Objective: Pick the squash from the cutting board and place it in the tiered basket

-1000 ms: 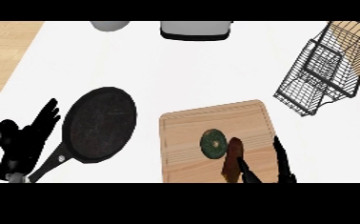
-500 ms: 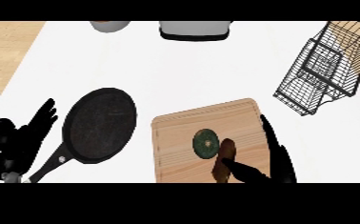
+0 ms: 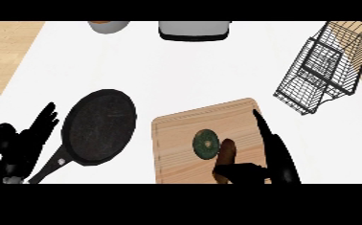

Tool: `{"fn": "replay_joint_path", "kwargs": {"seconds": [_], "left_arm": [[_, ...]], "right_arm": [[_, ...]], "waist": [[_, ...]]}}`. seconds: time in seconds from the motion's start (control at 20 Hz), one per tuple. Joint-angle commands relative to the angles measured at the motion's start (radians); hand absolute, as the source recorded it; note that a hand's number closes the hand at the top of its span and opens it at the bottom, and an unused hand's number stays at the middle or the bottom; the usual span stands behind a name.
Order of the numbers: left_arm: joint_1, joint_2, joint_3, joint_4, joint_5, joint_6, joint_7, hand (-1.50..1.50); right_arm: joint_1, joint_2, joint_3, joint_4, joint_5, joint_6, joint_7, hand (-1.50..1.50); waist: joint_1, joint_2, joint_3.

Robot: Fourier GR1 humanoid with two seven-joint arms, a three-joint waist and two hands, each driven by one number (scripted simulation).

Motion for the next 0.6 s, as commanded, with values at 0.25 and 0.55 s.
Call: {"fn": "replay_joint_path", "kwargs": {"seconds": [0.25, 0.55], "left_arm": [[0.023, -0.027, 0.052, -0.053, -0.045, -0.023, 0.071, 0.00], [-0.028, -0.057, 0.131, 0.037, -0.075, -0.101, 0.033, 0.00]], "right_arm": [[0.096, -0.005, -0.048, -0.092, 0.019, 0.090, 0.128, -1.50], [0.122, 0.065, -0.094, 0.024, -0.029, 0.123, -0.032, -1.50]], "waist": [[-0.003, 0.000, 0.002], [-0.003, 0.001, 0.002]]}}
